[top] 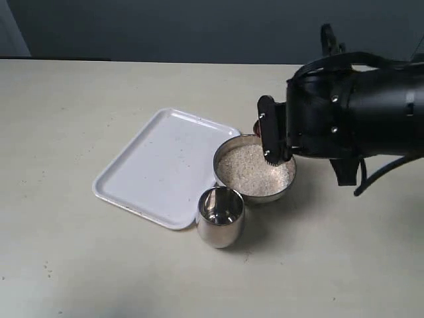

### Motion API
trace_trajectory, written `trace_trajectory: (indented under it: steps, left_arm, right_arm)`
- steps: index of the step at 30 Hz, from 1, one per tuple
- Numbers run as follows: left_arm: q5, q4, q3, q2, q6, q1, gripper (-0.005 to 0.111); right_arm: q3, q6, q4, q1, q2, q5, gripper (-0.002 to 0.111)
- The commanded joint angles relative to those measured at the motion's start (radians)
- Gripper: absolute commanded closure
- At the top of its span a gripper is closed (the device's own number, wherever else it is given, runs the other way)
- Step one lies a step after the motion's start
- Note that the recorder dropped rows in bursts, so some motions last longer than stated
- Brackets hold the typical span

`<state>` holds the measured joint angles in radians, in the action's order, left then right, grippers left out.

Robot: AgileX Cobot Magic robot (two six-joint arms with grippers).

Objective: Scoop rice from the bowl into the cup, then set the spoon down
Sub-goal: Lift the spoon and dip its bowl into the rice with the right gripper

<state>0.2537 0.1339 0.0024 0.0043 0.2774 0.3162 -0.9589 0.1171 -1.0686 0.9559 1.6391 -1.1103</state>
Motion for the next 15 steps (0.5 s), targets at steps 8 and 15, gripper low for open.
trace_trajectory:
  steps: [8,15]
  left_arm:
    - [-0.015,0.007,-0.002,-0.004,-0.005,0.005,0.106]
    - [-0.015,0.007,-0.002,-0.004,-0.005,0.005,0.106]
  right_arm:
    - [-0.004,-0.01,-0.011,0.012,0.101,0.0,0.109]
    - [-0.004,-0.01,0.04,0.012,0.148,0.027,0.109]
